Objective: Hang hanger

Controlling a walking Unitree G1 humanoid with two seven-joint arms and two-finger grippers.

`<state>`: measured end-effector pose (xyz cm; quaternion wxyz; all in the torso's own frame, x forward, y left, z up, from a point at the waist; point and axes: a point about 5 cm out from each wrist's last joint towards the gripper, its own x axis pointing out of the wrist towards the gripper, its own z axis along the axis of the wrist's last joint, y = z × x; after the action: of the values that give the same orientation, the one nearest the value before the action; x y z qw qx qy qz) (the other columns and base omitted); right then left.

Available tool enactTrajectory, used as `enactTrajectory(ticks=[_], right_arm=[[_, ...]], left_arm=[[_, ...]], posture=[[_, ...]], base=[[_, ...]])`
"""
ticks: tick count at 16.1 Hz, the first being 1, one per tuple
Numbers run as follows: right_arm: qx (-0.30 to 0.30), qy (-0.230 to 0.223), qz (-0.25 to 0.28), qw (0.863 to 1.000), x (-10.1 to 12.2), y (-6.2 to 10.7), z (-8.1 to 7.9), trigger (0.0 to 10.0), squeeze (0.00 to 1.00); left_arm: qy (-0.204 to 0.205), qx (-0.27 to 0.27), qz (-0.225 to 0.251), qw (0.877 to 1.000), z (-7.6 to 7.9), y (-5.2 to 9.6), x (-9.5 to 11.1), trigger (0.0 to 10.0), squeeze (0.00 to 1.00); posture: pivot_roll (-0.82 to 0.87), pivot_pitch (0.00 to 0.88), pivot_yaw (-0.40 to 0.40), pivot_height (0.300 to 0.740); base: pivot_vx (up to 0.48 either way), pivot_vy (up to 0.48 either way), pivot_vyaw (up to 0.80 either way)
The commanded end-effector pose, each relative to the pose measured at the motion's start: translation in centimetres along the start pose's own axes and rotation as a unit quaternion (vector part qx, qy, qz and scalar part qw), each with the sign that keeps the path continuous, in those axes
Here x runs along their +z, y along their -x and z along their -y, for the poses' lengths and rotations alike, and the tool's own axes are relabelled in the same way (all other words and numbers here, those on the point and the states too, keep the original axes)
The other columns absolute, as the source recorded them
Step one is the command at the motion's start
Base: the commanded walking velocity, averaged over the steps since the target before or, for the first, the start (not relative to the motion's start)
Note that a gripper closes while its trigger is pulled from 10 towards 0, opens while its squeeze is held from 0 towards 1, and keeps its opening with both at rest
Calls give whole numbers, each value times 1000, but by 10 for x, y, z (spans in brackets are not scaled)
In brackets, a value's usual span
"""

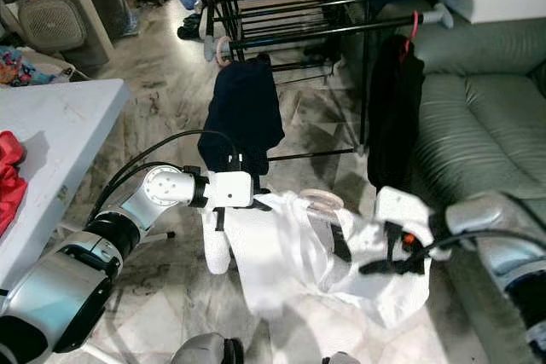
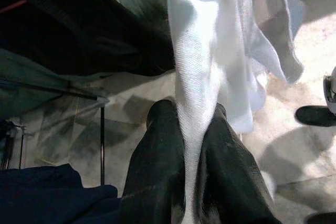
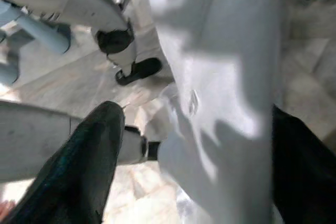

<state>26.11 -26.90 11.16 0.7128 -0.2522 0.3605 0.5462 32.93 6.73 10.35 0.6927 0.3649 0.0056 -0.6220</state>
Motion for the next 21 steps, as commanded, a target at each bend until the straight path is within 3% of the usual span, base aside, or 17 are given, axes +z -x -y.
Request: enactTrajectory(ticks=[1,2,3,4,11,13,14,21], right_arm=[[11,8,-4,1000,-2,-2,0,1922,0],[-10,2,10,1000,-2,-7,5,9608,0],[-18,0,19,1000,0,-7,6,7843,0],[-36,7,32,999,2,-8,13,0,0],[-51,18,46,997,6,4,24,0,0],[-43,16,56,997,10,7,25,1020,0],[-44,17,57,997,10,7,26,0,0],[-10,14,61,998,9,-12,19,0,0]], left_arm=[[-15,13,9,1000,-7,6,4,10000,0],[-15,12,9,1000,-7,7,3,10000,0],[-15,12,9,1000,-7,7,3,10000,0],[-13,12,9,1000,-7,7,3,10000,0],[-9,9,3,1000,-3,8,-1,10000,0],[-8,8,2,1000,-3,8,-2,10000,0],[-9,8,3,1000,-3,7,-1,10000,0],[-10,11,11,1000,-6,6,3,10000,0]], posture=[[-83,0,81,740],[-83,0,81,740],[-83,0,81,740],[-81,1,81,740],[-82,5,85,740],[-84,5,86,740],[-84,5,86,740],[-79,5,84,740]], base=[[0,0,0],[0,0,0],[0,0,0],[0,0,0],[0,0,0],[0,0,0],[0,0,0],[0,0,0]])
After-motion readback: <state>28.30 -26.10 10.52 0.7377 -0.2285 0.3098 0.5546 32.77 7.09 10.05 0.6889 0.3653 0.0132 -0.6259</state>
